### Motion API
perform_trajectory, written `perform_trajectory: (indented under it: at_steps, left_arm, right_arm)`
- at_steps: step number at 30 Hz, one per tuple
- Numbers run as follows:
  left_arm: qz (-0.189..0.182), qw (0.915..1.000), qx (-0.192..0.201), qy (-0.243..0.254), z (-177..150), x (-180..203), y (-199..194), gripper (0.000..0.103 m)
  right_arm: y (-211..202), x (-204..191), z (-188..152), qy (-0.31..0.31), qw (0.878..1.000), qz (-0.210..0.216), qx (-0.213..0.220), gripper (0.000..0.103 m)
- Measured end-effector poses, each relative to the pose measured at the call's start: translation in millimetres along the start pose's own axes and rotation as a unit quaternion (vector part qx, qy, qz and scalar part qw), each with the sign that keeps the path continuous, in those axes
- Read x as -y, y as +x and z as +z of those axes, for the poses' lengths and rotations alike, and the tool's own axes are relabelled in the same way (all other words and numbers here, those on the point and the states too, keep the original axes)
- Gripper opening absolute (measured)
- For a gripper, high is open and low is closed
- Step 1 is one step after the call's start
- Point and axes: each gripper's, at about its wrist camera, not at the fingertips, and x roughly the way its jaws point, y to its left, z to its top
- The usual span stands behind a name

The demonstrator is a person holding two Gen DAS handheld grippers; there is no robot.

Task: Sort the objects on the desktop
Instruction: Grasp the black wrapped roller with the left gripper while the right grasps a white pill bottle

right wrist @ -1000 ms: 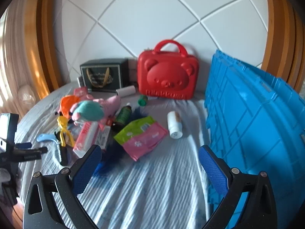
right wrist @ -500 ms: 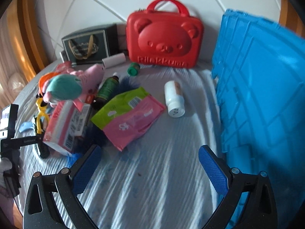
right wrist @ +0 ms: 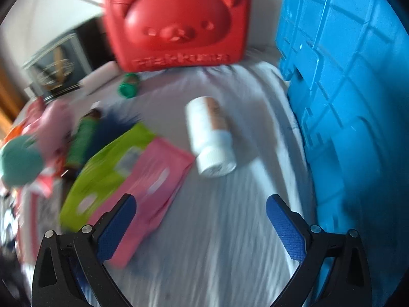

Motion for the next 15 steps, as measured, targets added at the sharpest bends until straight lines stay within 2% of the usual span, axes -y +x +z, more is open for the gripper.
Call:
perform_trajectory:
  at_steps: [3,5,8,12,15]
  left_arm:
    - [-0.006,0.9999,-0.010,0.009,-2,0,-4,0.101]
    - [-0.009,0.9999,-0.009,0.002,-5,-4,-12,0.081]
    - [-0.024,0.9996,0.000,-0.013,-9,-13,-29,0.065]
    - [-0.008,0.9994,0.032,-0.007,-7,-14,-45,0.064]
    - [-0.010,0.9997,0.018,-0.015,-4,-14,-35,0.064]
  right_arm:
    - [21,7,17,0.016,1.000,0.004,-0.008,0.103]
    - [32,10,29,0.021,1.000,-0.002,-0.010,0.103]
    - [43,11,42,0.026,1.000,-0.001,-0.013,0.103]
    - [56,6,53,0.022,0.999,0.002,-0.023,0.103]
    - [65,1,58,0.011,0.999,0.005,-0.033,0.103]
